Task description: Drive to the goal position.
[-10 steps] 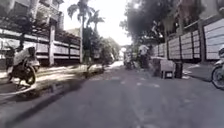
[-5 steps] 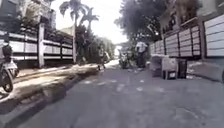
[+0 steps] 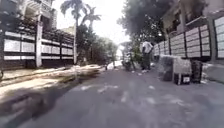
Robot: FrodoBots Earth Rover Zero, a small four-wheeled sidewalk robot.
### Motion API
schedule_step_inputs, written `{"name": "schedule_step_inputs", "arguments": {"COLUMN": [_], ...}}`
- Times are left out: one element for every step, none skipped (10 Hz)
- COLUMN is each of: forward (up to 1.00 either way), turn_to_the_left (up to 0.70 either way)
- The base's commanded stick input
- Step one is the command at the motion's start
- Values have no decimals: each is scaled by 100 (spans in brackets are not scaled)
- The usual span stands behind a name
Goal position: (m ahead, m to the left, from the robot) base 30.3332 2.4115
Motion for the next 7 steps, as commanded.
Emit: {"name": "schedule_step_inputs", "arguments": {"forward": [100,100,100,100,100,100,100], "turn_to_the_left": [-3,-3,-3,-3,-3,-10,-39]}}
